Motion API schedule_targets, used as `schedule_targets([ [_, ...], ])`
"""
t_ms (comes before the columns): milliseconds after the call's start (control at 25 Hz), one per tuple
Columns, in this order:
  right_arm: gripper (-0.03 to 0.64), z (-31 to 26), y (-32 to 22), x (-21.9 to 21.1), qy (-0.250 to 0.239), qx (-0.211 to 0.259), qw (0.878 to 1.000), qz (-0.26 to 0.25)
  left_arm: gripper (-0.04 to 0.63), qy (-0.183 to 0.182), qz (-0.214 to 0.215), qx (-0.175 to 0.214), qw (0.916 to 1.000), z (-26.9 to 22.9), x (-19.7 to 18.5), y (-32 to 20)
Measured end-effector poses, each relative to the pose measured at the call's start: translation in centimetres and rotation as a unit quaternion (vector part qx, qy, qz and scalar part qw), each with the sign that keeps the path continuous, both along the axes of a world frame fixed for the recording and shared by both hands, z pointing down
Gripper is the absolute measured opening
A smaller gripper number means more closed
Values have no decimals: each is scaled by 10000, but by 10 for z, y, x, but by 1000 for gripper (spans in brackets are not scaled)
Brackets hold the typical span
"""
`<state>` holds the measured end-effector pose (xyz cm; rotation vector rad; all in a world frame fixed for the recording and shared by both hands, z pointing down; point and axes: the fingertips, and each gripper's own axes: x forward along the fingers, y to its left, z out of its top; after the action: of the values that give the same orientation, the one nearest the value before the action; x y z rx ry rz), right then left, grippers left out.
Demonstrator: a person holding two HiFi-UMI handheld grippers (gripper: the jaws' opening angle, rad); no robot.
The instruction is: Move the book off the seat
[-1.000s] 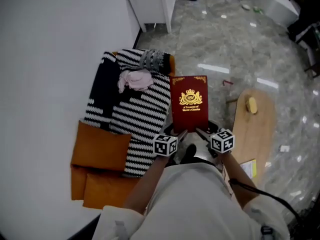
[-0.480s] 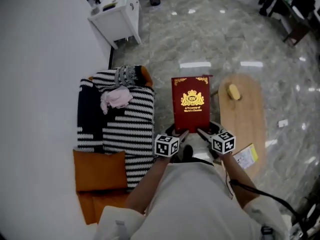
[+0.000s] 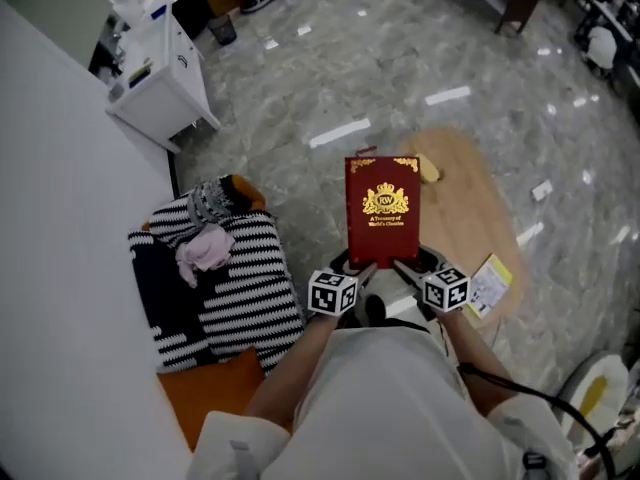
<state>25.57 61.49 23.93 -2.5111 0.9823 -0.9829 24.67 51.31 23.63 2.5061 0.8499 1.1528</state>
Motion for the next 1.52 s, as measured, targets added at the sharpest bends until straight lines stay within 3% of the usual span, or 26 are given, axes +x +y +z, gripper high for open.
schedule_targets([
  [360, 314, 2, 32, 6, -40, 19, 9933, 1151, 321, -2, 1186, 21, 9929, 1, 30, 33],
  [760, 316, 14, 61, -12, -190, 2, 9736, 2276, 321, -118, 2388, 37, 9710, 14, 37, 69],
  [960, 316, 21, 64, -17, -215, 7, 9623, 2712, 321, -151, 2802, 16, 9598, 20, 40, 75],
  [1200, 316, 28, 121, -56, -297, 77, 9471, 3194, 321, -183, 3291, 92, 9441, 26, 10, 137],
  [1520, 316, 42, 126, -59, -374, 71, 9363, 3492, 321, -270, 3665, 163, 9299, 38, 14, 147],
])
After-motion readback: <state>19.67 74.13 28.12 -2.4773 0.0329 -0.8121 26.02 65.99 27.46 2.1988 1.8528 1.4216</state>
